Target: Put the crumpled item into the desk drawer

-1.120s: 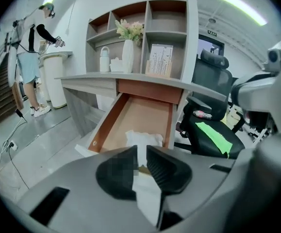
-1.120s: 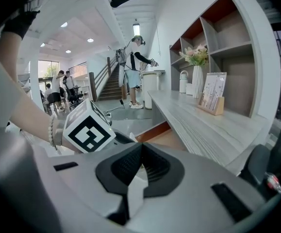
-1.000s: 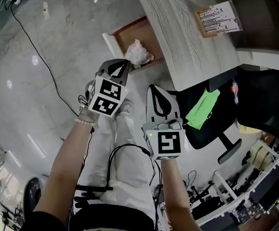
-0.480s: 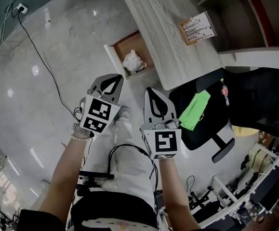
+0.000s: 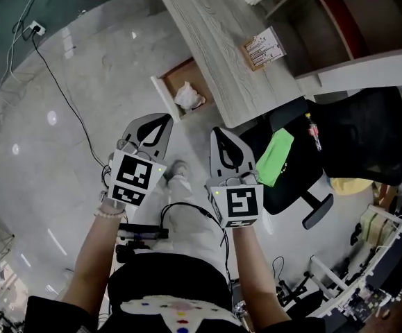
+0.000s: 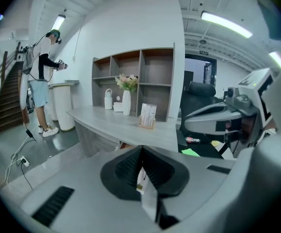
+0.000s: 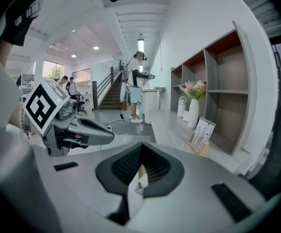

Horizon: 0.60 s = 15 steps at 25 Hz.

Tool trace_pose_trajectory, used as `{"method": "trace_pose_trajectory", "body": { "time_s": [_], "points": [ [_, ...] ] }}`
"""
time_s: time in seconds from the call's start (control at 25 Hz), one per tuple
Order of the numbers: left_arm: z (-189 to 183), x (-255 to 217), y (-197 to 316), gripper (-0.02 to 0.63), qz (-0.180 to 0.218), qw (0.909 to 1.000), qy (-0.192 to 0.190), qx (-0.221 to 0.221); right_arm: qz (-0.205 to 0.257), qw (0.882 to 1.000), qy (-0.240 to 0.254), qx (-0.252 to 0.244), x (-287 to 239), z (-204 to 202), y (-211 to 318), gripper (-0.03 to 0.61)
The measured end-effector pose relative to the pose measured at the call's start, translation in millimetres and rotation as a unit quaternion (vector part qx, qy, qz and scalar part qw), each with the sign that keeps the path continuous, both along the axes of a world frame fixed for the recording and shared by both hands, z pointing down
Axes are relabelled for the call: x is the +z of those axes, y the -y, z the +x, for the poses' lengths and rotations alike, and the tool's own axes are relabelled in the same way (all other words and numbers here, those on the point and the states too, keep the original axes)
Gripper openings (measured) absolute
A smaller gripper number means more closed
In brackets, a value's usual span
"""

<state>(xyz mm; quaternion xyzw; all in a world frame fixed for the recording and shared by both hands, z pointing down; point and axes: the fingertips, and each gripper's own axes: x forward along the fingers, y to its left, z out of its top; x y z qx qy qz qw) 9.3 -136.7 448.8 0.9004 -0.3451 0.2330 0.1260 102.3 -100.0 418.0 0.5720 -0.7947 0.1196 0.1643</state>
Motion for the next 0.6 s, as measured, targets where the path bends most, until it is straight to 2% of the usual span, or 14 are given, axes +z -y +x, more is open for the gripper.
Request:
{"method": "trace_pose_trajectory", "body": {
  "time_s": [0.2,0.6],
  "points": [
    [-1,-44,-10,0.012,0.032,0.9993,-0.014,0.01,0.017,1.0,-0.005,-0.014,-28,-7,-7,0.003],
    [-25,-107,-19,0.012,0.051,0.997,-0.056,-0.018,0.048,0.999,-0.01,-0.022,-73,-11,-20,0.003]
  ]
}}
